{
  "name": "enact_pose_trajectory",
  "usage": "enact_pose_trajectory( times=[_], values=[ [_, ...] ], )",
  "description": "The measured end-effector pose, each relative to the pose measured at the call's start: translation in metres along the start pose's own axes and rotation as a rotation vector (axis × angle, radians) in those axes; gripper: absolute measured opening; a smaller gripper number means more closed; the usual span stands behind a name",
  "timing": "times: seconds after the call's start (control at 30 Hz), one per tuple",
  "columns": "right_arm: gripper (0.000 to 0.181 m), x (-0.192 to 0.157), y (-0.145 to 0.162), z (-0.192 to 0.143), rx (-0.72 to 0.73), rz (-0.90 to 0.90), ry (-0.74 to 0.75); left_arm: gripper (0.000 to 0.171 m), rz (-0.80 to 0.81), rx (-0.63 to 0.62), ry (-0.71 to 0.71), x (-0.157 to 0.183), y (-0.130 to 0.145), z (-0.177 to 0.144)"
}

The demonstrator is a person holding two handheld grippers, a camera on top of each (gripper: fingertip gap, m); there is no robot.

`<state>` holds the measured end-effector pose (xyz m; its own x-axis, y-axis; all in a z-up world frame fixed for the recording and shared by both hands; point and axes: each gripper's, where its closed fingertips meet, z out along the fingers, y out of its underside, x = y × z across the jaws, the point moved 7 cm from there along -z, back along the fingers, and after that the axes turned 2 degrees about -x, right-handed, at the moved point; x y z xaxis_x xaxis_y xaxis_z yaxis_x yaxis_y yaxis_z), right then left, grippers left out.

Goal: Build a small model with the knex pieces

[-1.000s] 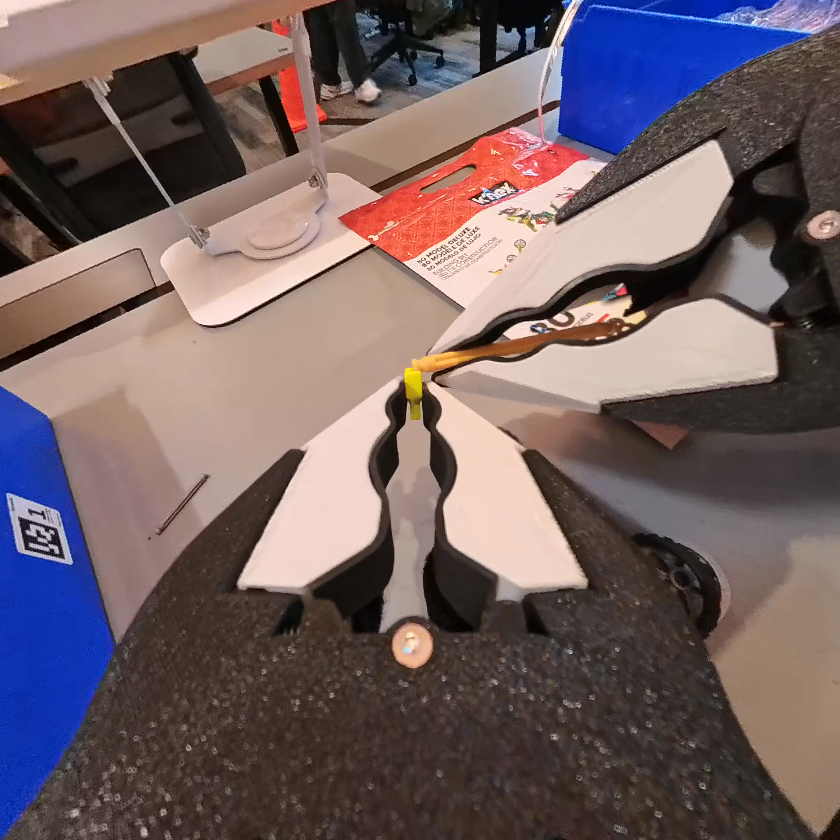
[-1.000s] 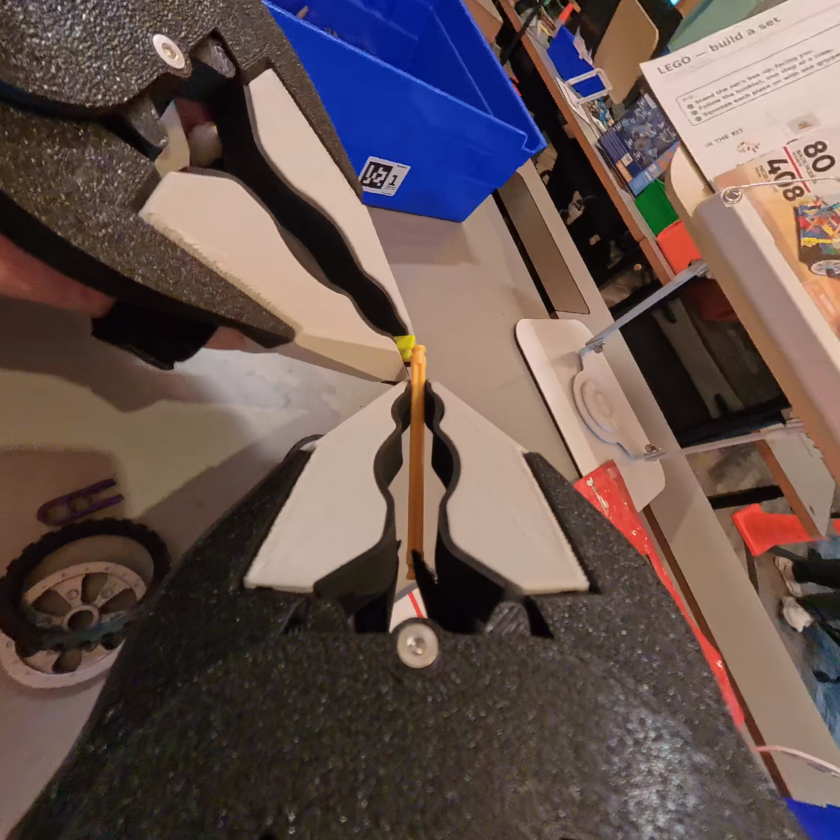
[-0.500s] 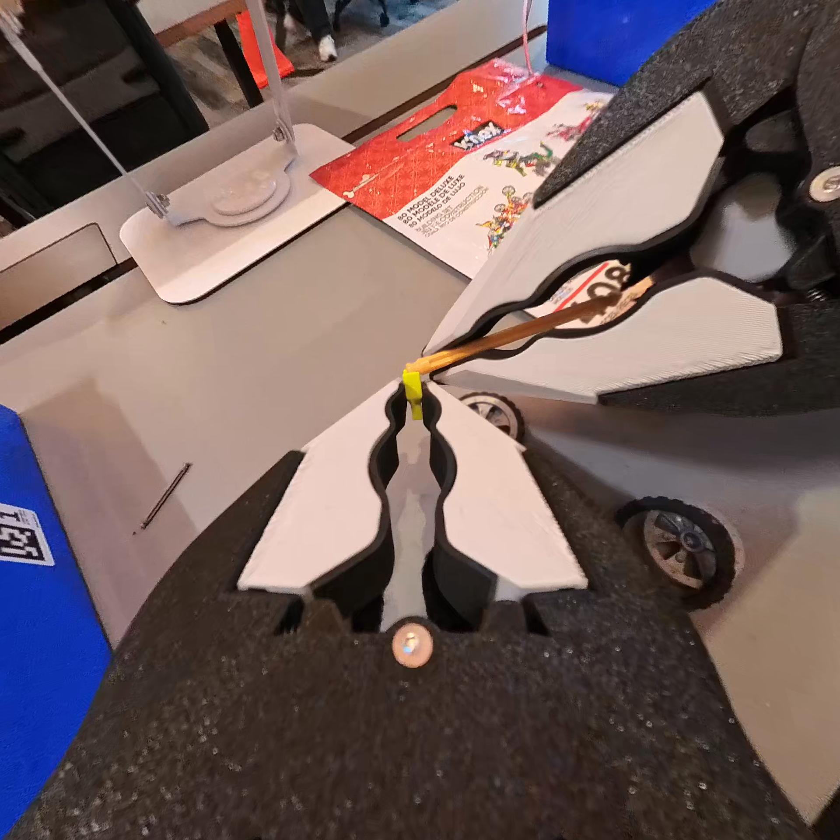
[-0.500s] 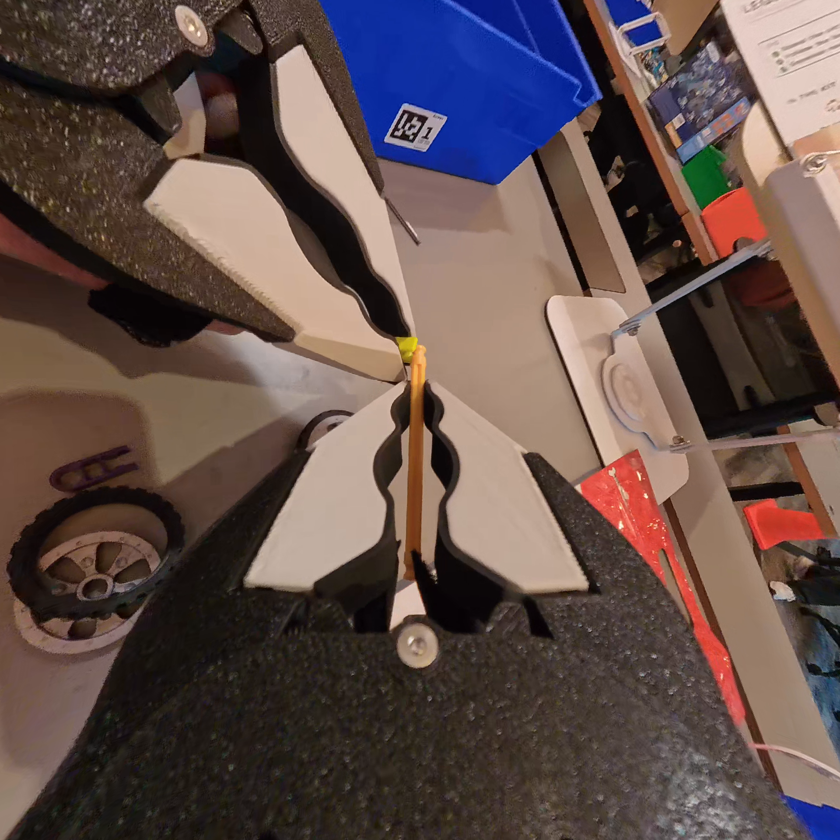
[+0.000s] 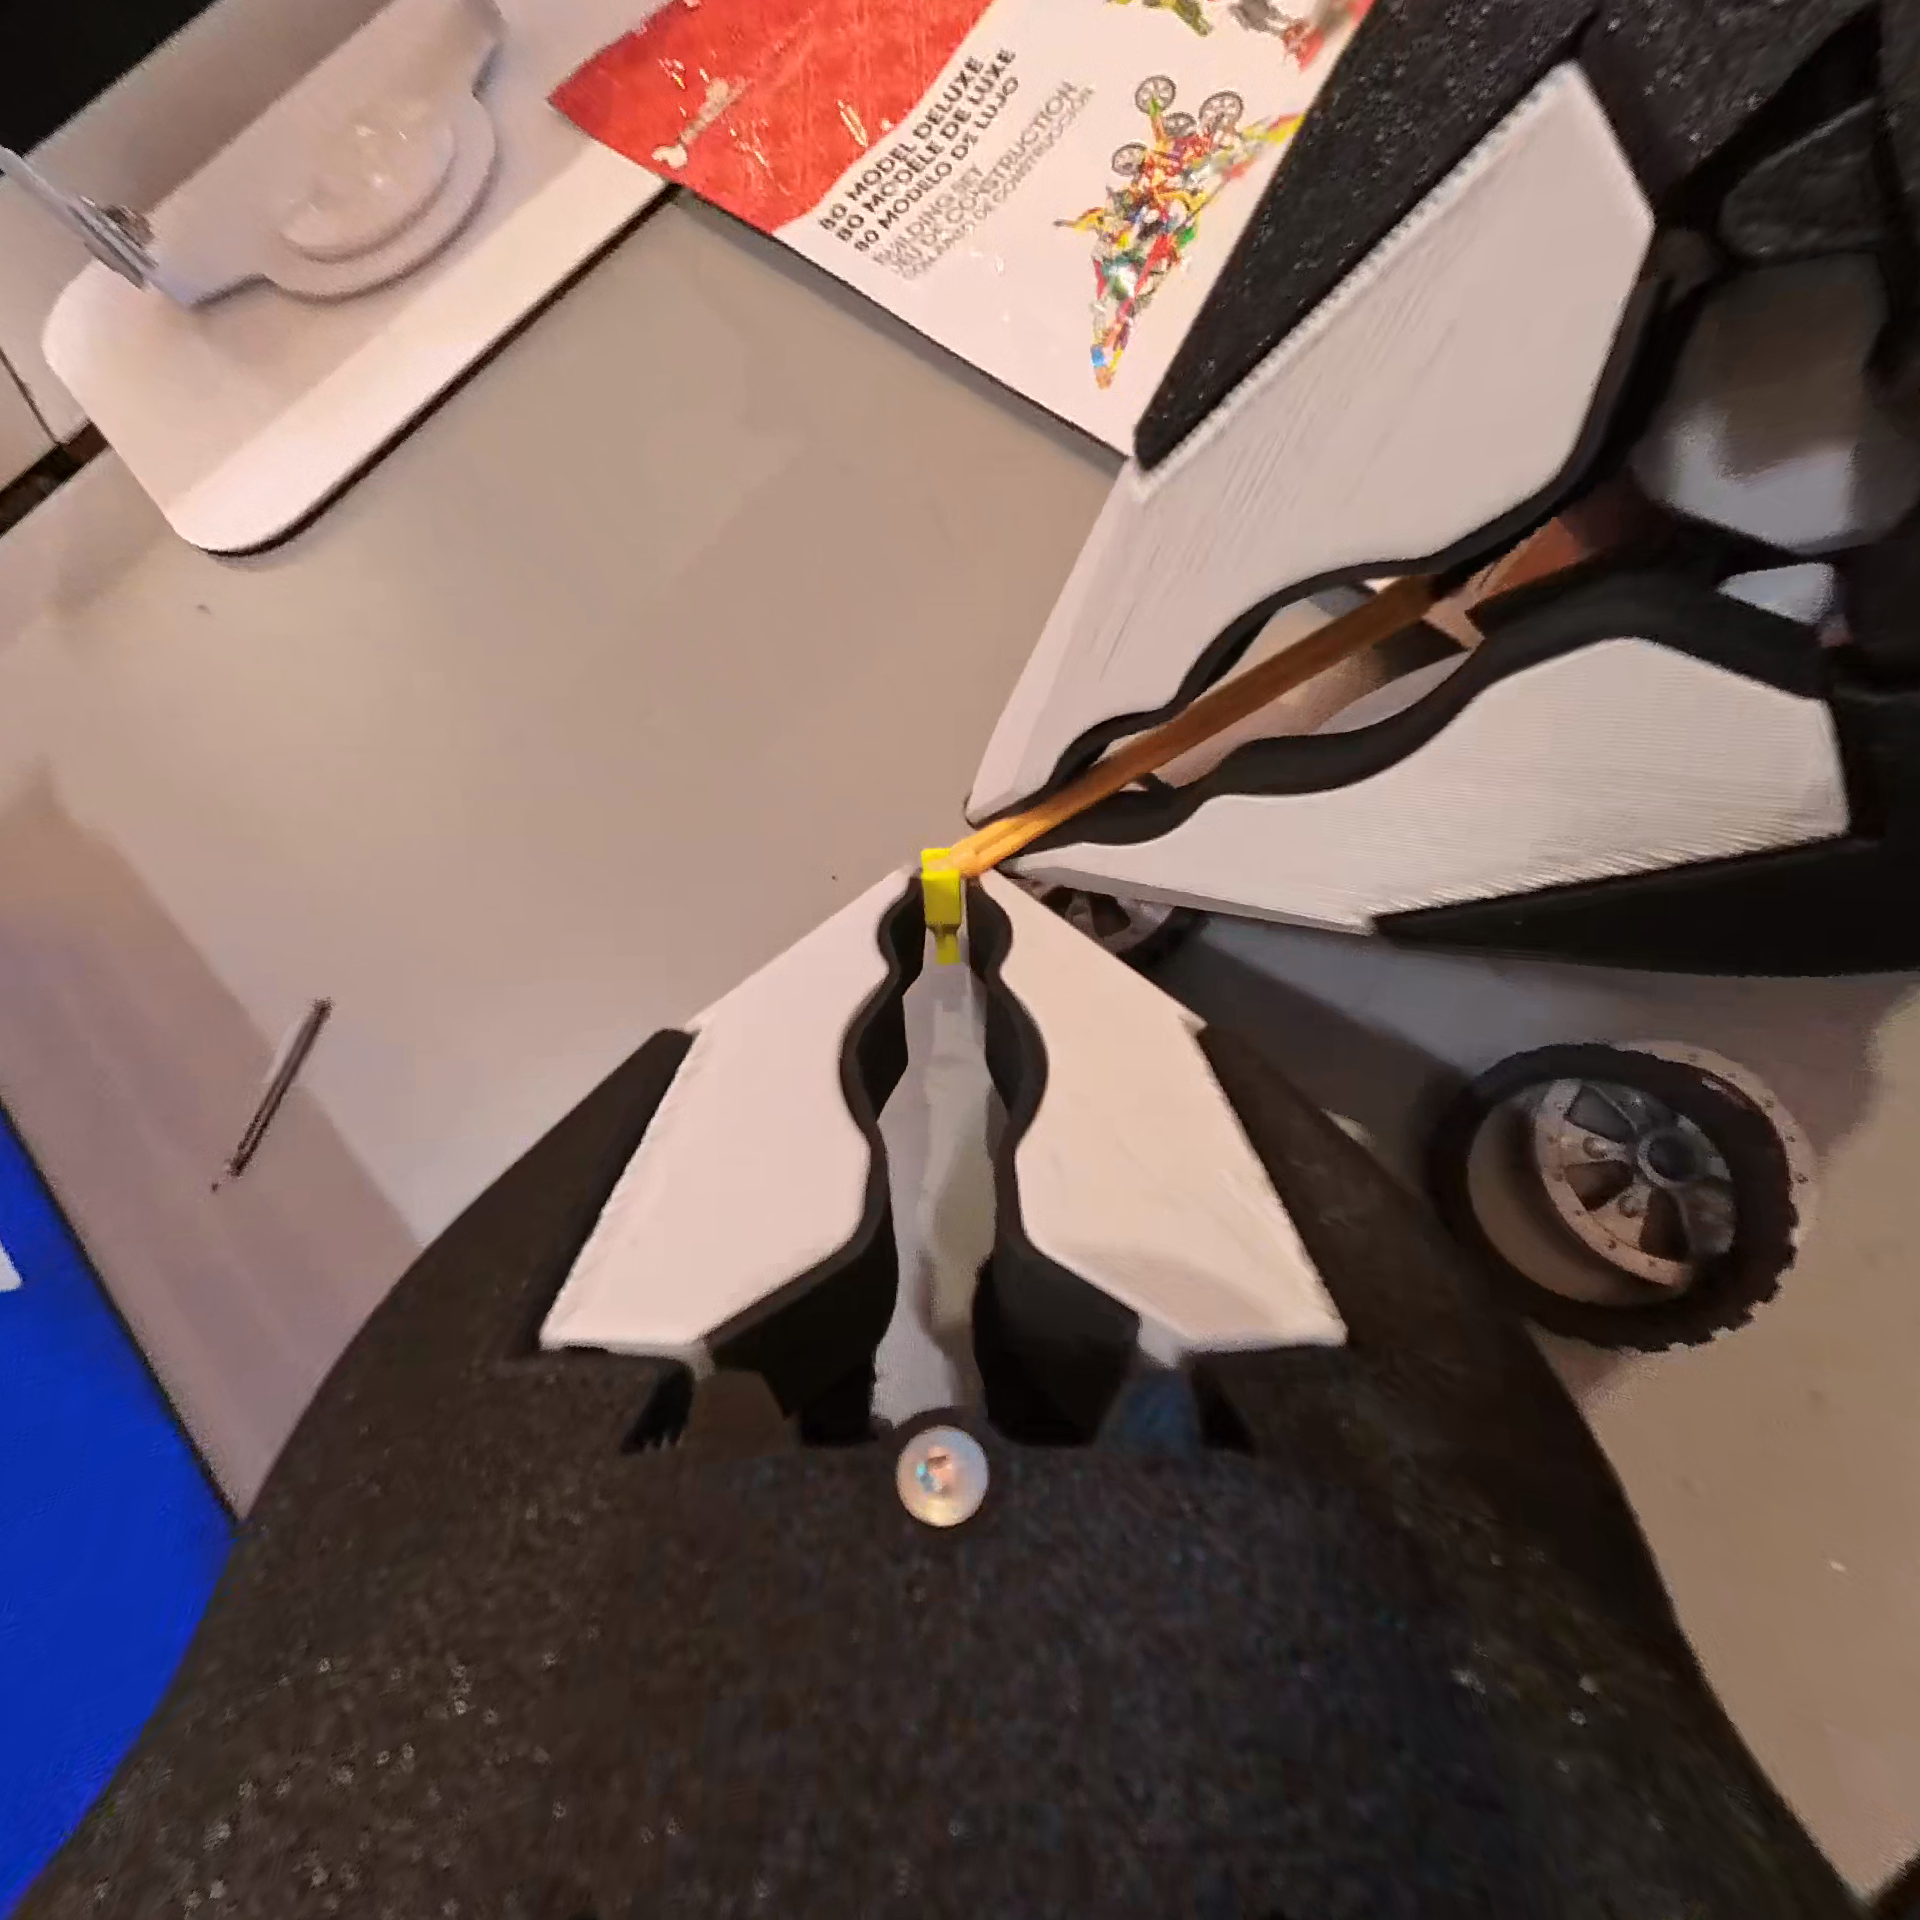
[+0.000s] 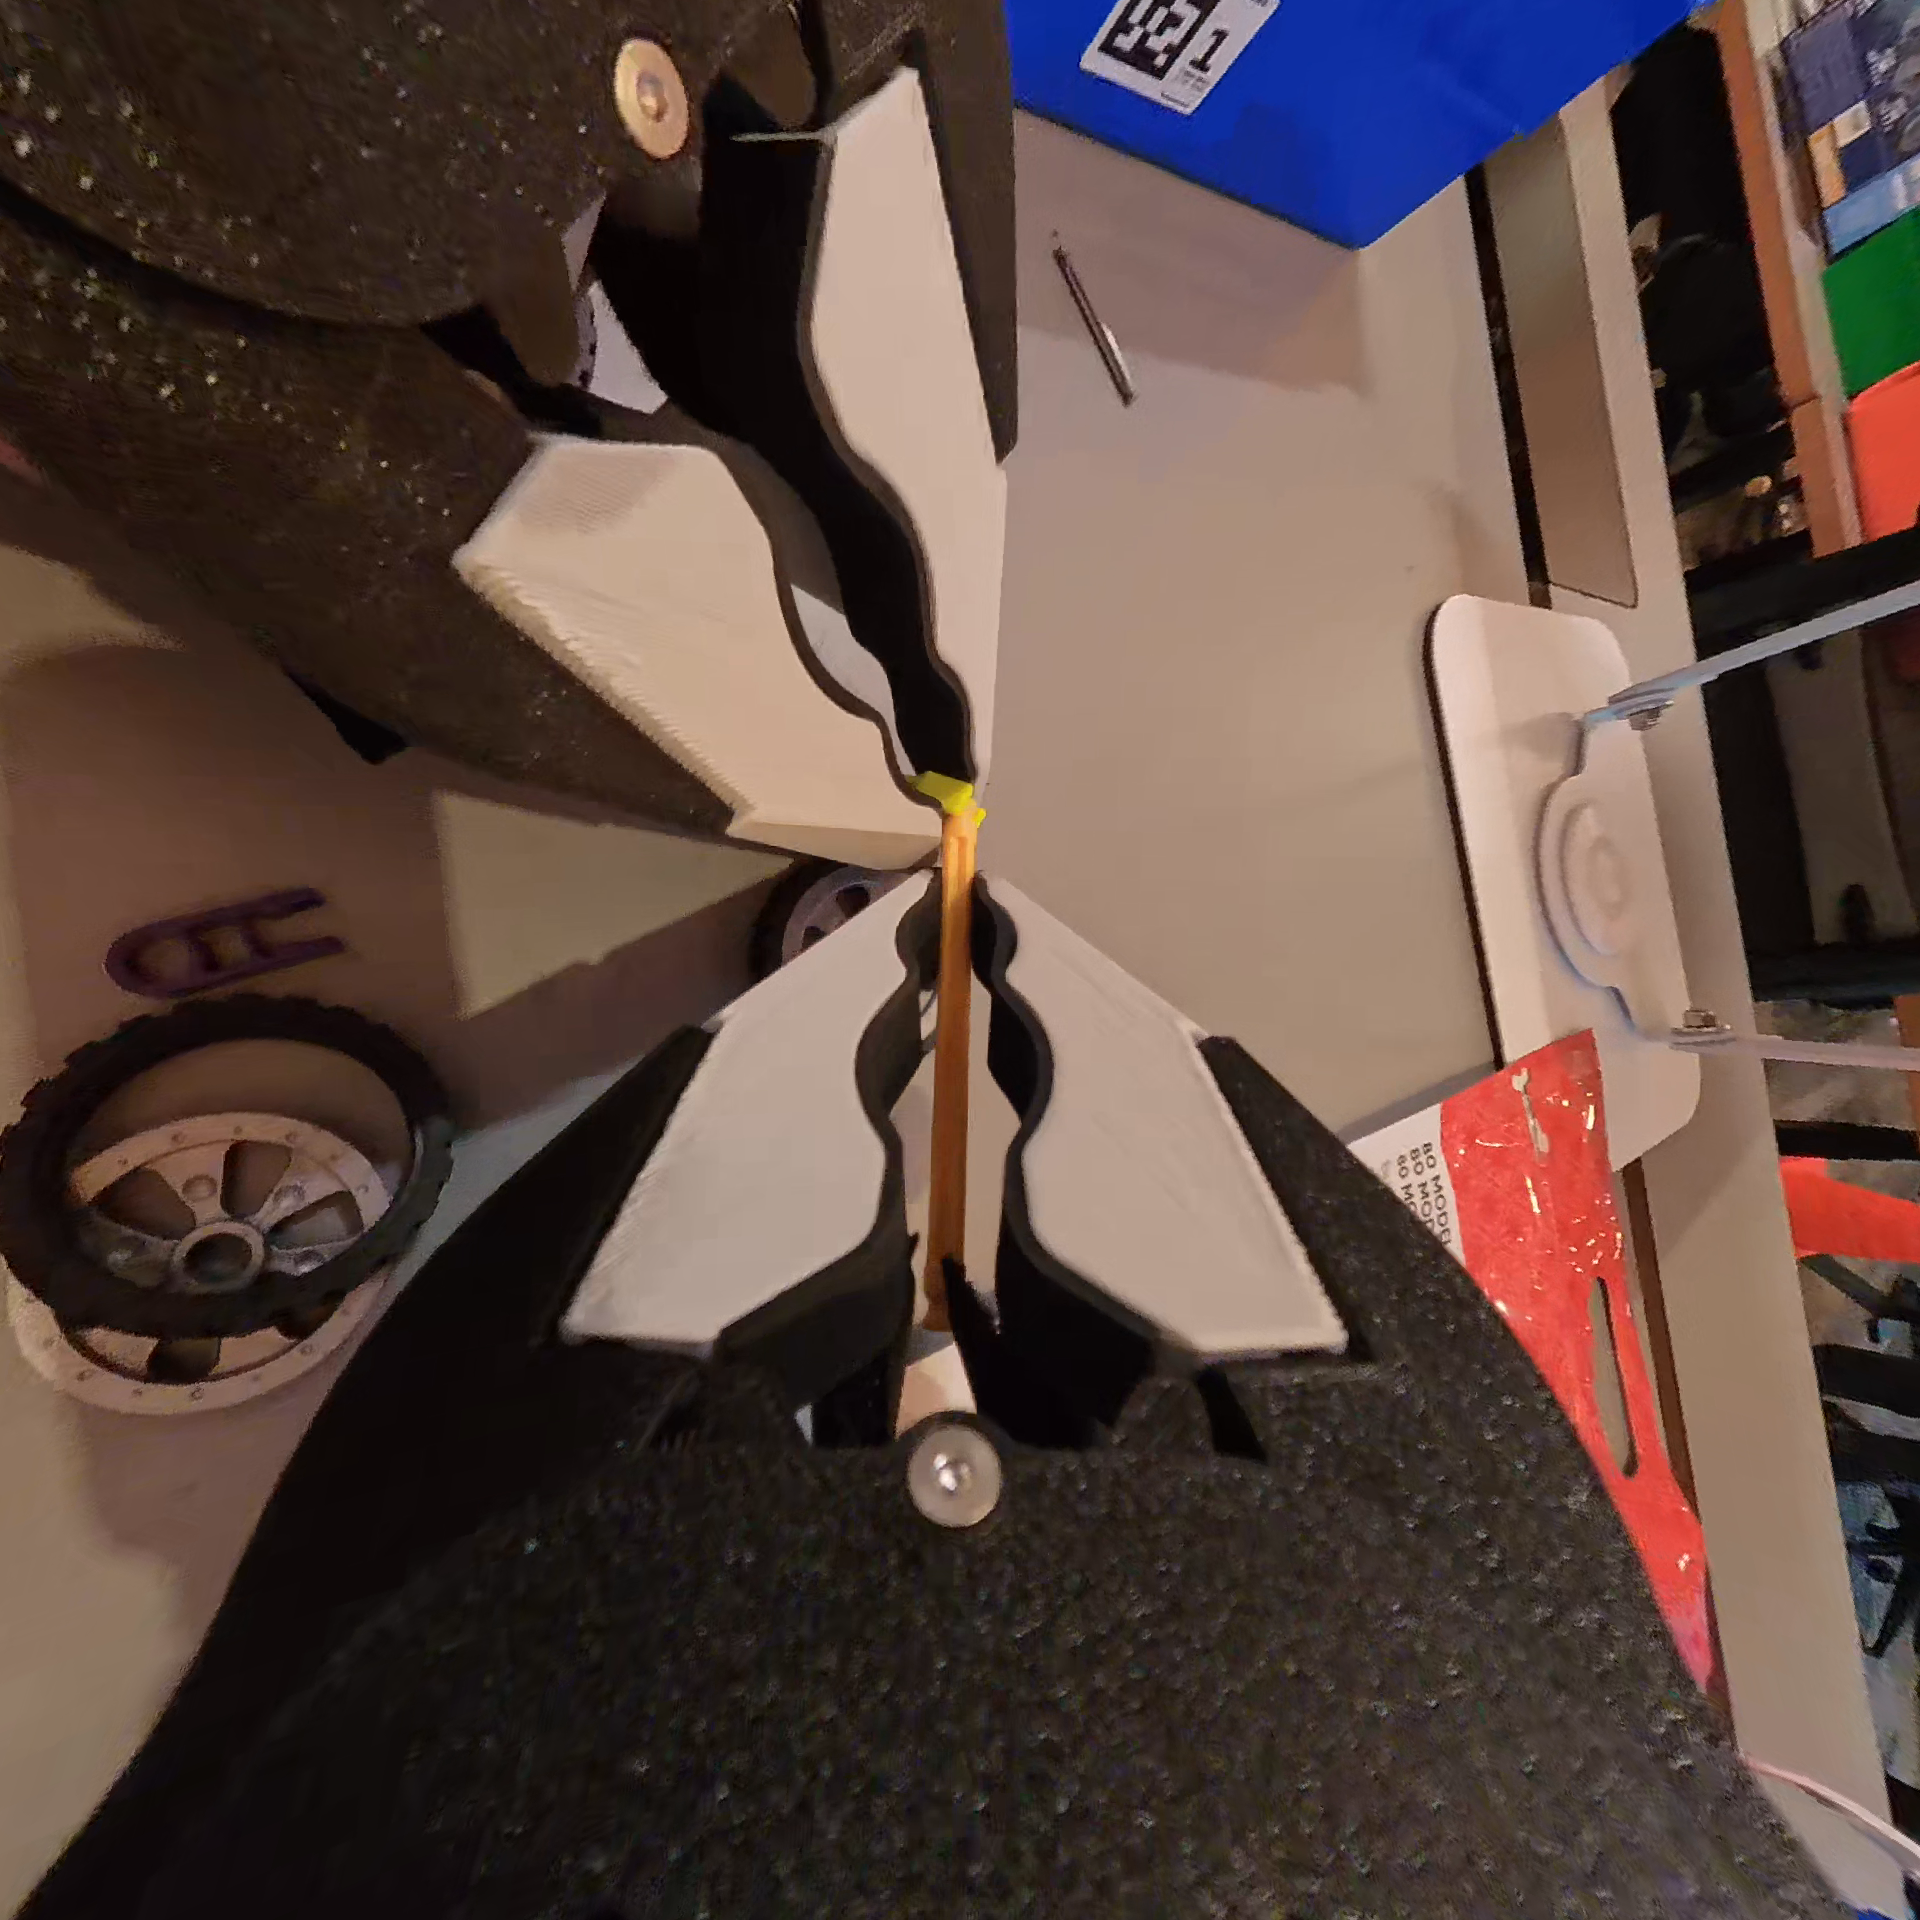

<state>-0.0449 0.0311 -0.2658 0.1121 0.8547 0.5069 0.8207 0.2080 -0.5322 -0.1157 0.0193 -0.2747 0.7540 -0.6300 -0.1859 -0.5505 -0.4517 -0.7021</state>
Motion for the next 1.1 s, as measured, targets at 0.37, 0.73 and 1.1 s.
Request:
enact_pose_trajectory(
  times=[0.37, 0.73, 1.1],
  values=[
    [0.003, -0.0031, 0.0026, 0.0035, 0.005, 0.013, -0.035, 0.020, 0.044, -0.021, 0.062, 0.0037, 0.0071, -0.0075],
    [0.003, -0.0003, 0.0013, -0.0002, 0.028, 0.054, -0.044, 0.001, 0.058, -0.020, 0.077, 0.0037, 0.0092, -0.0062],
    [0.003, -0.0048, -0.0001, -0.0044, -0.025, -0.057, -0.019, 0.000, 0.110, -0.015, 0.051, 0.0076, 0.0086, -0.0056]
  ],
)
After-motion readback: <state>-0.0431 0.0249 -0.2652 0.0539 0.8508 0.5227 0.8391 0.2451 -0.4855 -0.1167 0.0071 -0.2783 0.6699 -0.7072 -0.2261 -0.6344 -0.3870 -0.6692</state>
